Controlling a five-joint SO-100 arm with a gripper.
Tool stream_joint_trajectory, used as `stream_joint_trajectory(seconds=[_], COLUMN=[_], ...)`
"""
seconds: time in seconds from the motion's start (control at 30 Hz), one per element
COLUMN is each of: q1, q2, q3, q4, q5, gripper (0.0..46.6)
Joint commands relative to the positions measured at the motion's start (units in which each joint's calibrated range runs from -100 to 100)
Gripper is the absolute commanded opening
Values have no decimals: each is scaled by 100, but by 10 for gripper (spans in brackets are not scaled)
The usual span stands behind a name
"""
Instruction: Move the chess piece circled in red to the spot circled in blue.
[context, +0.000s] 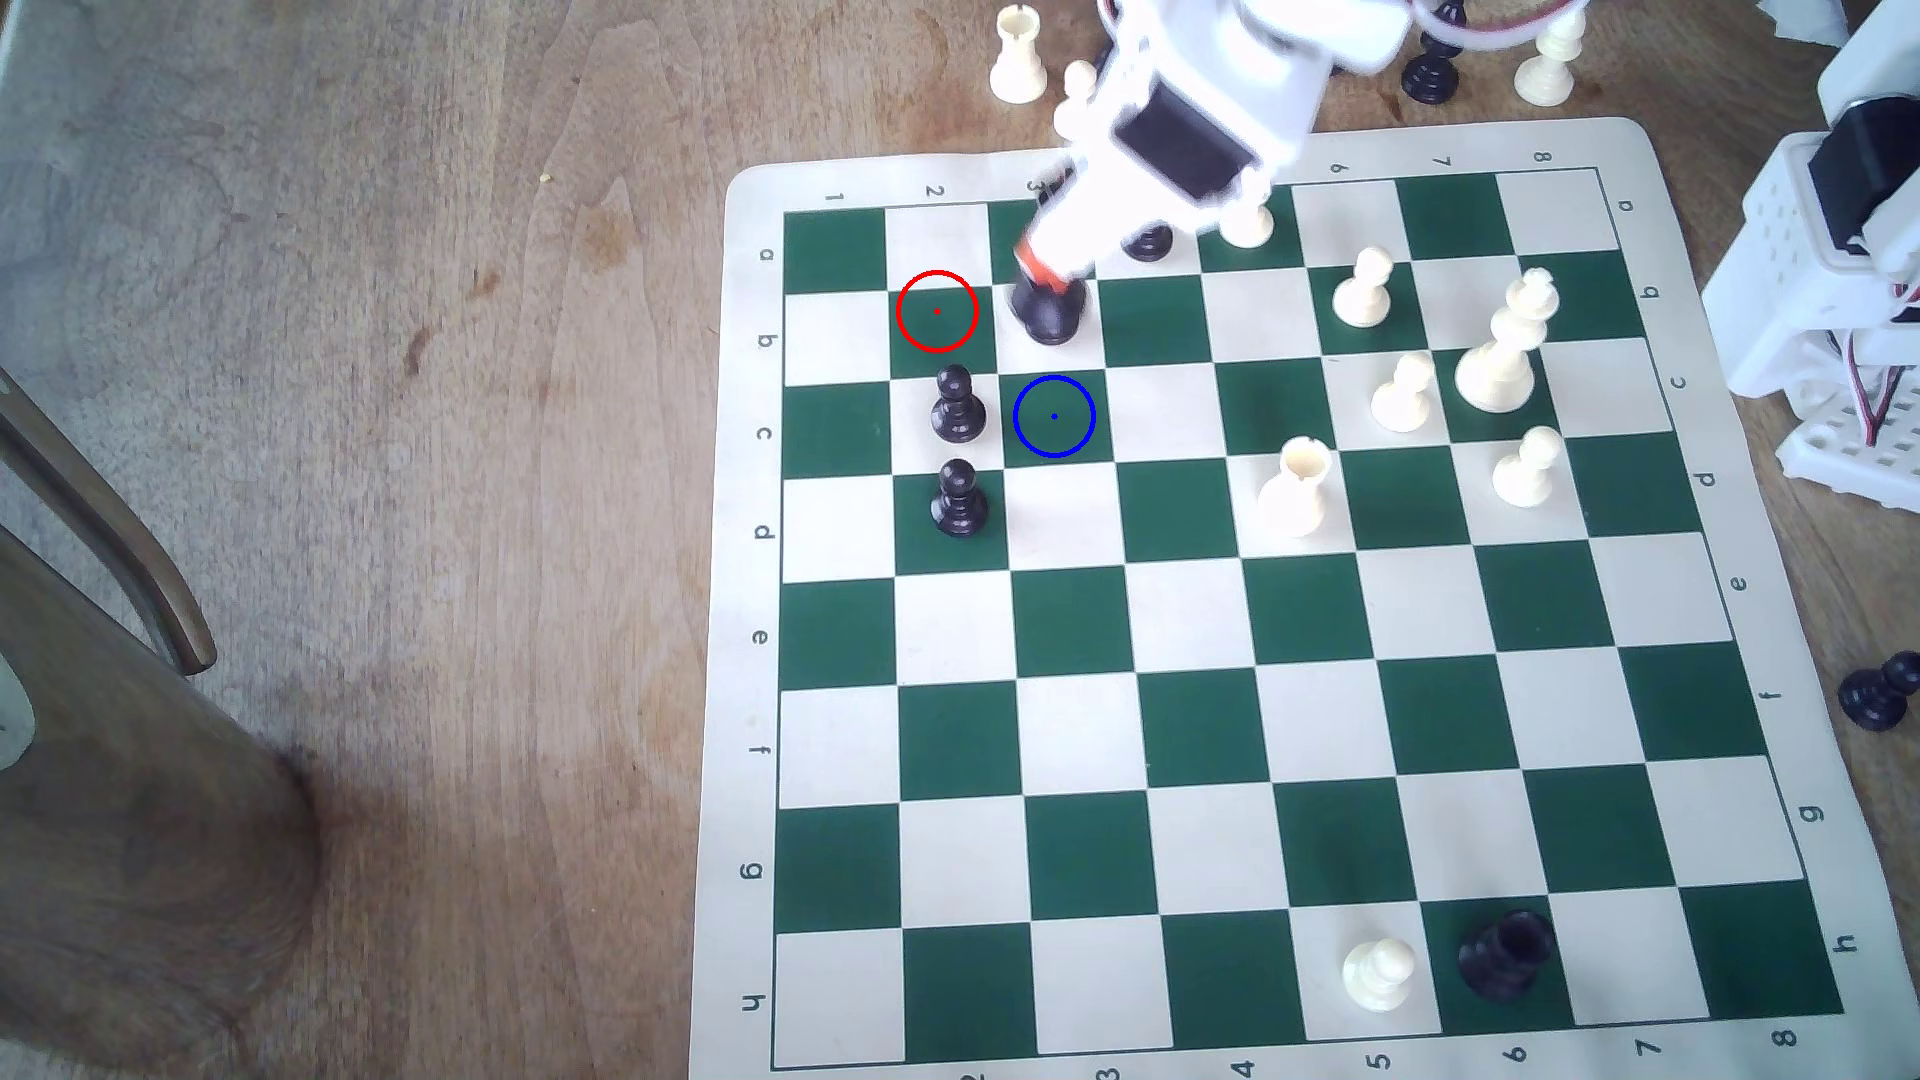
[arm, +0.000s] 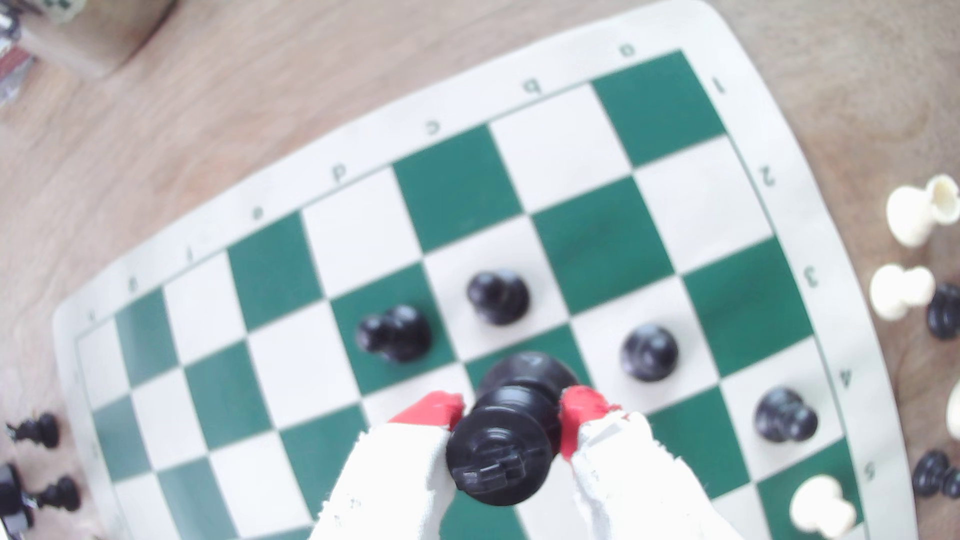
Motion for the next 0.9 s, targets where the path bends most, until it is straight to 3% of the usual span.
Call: stream_joint_trajectory(seconds=[0.0, 0.87], q1=[-82, -160], q2=[-154, 1111], q3=[128, 400], q4=[-345, -1156], q5=[-44, -73], gripper=[11, 7])
